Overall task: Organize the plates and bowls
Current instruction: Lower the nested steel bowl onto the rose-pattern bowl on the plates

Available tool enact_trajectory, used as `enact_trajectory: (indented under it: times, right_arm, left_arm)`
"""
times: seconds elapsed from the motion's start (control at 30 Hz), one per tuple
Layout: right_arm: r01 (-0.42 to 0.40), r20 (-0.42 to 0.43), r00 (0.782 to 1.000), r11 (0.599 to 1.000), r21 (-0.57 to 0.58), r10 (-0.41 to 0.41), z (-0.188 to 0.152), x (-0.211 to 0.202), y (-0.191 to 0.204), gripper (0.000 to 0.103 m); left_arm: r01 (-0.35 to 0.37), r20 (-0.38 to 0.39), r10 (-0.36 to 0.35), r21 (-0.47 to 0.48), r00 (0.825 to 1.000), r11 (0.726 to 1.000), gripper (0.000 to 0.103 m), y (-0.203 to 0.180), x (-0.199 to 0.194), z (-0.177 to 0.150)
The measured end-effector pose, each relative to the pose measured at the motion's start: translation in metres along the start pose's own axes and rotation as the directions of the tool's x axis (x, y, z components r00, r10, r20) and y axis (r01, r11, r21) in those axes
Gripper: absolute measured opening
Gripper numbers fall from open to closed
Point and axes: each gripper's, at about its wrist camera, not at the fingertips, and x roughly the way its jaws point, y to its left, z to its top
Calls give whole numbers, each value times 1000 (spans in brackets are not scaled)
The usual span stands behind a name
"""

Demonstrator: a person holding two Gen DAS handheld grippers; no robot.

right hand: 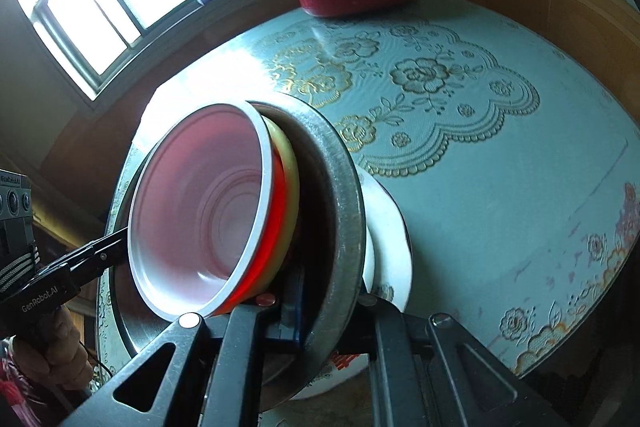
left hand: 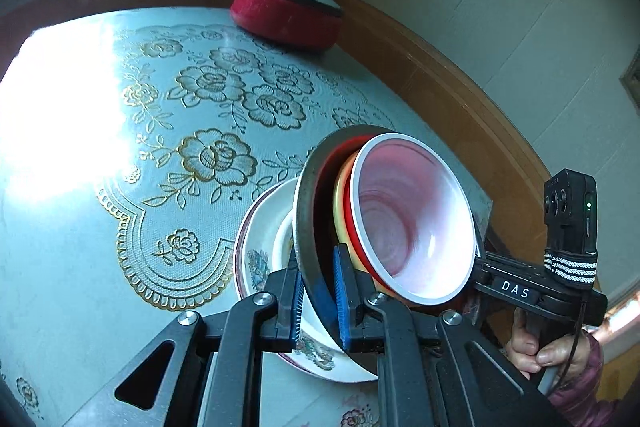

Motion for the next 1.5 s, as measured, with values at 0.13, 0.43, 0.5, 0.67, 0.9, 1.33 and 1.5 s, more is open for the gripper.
enact_trajectory:
  times: [0.13,0.43,0.5,0.67,0.9,1.33,1.5]
  right_arm:
    - [30,-8,1000,999,34,-30,-6,6,-3,8]
    - [49,-26,999,996,70,-48,-13,21,-5,9]
    - [62,-24,998,996,69,-60,-14,24,-5,10]
    - [59,-27,998,994,92,-57,-17,27,-9,11]
    - [17,-3,1000,992,127,-17,-19,17,-13,18]
    - [16,94,995,984,180,-33,-27,-7,-23,17]
    - [12,76,997,983,183,-26,-32,2,-23,13]
  left_arm:
    - [24,-36,-24,4,999,1000,14,6,12,0]
    - [44,-80,-45,-24,996,999,14,22,27,-4]
    - [49,-88,-52,-32,995,998,14,23,28,-4]
    - [62,-85,-64,-28,994,998,15,20,26,-6]
    - [58,-85,-61,-36,994,998,15,22,25,-6]
    - [58,-87,-60,-21,994,998,15,17,23,-8]
    - [57,-88,-59,-29,994,998,15,18,24,-9]
